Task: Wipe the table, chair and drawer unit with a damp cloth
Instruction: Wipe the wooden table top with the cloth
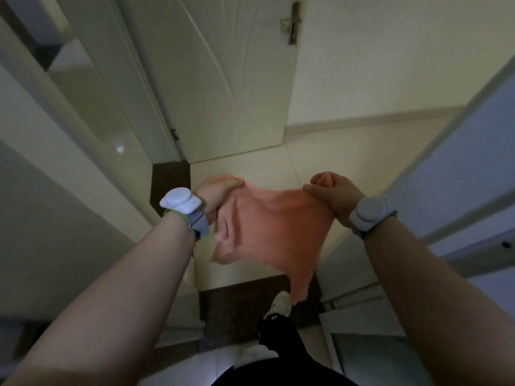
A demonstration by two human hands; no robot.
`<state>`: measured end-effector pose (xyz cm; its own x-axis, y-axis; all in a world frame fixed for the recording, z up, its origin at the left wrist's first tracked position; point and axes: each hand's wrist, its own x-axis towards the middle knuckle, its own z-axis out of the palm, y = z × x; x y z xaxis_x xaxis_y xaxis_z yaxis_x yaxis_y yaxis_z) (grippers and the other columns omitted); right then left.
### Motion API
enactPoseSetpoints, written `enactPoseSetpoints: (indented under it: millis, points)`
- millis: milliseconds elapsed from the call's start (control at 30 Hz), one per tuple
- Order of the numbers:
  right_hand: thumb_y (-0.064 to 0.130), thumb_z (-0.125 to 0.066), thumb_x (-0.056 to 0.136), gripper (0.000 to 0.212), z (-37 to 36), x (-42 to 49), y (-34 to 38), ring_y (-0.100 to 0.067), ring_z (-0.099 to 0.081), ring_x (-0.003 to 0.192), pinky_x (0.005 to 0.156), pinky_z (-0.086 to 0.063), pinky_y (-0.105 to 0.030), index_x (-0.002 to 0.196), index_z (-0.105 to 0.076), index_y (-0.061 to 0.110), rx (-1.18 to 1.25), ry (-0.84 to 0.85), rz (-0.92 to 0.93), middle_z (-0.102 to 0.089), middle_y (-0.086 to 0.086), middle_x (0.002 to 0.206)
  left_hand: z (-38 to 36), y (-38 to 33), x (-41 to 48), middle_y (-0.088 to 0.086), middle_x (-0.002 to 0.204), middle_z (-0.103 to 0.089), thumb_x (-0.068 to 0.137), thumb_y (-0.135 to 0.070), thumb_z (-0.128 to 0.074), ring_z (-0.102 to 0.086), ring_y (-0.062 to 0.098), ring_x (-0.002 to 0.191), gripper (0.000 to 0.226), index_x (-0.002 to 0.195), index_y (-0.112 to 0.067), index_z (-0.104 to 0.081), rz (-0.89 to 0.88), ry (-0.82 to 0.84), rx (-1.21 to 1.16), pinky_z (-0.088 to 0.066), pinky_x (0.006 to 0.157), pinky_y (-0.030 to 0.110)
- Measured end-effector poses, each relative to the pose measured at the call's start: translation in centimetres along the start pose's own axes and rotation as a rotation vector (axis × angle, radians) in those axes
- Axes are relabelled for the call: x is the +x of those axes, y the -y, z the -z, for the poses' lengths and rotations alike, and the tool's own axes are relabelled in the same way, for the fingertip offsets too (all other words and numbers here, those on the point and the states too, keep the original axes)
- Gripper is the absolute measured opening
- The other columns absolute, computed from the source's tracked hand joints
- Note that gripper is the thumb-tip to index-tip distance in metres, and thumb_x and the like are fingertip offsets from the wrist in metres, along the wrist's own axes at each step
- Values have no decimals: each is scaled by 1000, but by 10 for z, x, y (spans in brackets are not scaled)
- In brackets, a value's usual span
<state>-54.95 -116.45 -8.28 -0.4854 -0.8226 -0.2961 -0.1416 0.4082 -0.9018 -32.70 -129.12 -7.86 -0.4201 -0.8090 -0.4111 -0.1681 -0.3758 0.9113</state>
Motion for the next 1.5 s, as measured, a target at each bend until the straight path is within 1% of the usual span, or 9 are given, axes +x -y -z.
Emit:
enactPoseSetpoints:
  millis: [133,267,400,667,867,1033,1267,1400,1500]
  points:
    - [6,-68,82,37,22,74,25,-23,-59,93,85,-51,-33,119,-62,3,-69,-21,-43,-64,-18,108,-23,-47,60,-2,45,-57,90,-8,-56,-50,8,38,21,69,-10,-55,-10,79,6,-40,44,17]
    - [1,-67,81,28,45,120,35,-22,-60,66,46,-50,-21,104,-63,-14,-157,-69,-127,-65,-16,75,-35,-75,109,-5,43,-54,90,-10,-59,-47,8,38,24,67,-11,-55,-21,34,230,-38,45,18]
    - [13,-63,80,5,66,165,51,-14,-51,58,48,-40,-20,77,-63,9,-226,-169,-113,-58,-2,67,-60,-96,150,-6,39,-51,89,-16,-62,-44,8,35,30,61,-15,-51,12,-16,261,-35,39,14]
    - [-3,-55,81,26,60,203,91,-13,-53,56,41,-43,-17,75,-56,22,49,-144,116,-57,1,68,-122,-129,208,-1,42,-49,94,-15,-51,-43,6,33,29,66,-14,-49,7,-5,-2,-40,38,14]
    - [0,-60,87,14,65,239,112,-25,-57,72,63,-49,-35,99,-61,6,286,0,71,-61,-10,80,-168,-147,259,1,64,-59,95,-18,-50,-55,11,56,17,80,-15,-57,14,205,-2,-50,54,23]
    - [4,-40,95,29,89,291,131,-43,-59,104,90,-50,-53,116,-60,3,529,14,-66,-59,-33,114,-179,-175,319,21,102,-63,87,-22,-64,-63,32,95,33,112,-2,-56,-70,398,152,-51,90,44]
    - [1,-50,92,12,111,380,144,-22,-59,57,55,-53,-34,97,-60,5,389,-411,-174,-63,-14,85,-189,-225,400,10,105,-57,84,7,-56,-58,19,96,40,120,-7,-51,-198,596,367,-52,82,29]
    - [25,-62,89,14,121,403,136,-18,-60,63,63,-55,-33,95,-63,13,245,-269,-290,-66,-6,84,-203,-237,427,8,109,-57,87,9,-45,-57,18,96,42,126,-6,-48,-213,714,431,-52,86,34]
    - [16,-64,87,8,126,420,137,-16,-60,62,63,-55,-31,90,-64,9,321,-260,-275,-65,-9,80,-220,-239,444,-2,102,-60,89,6,-42,-59,11,94,35,115,-15,-52,-224,755,405,-51,85,25]
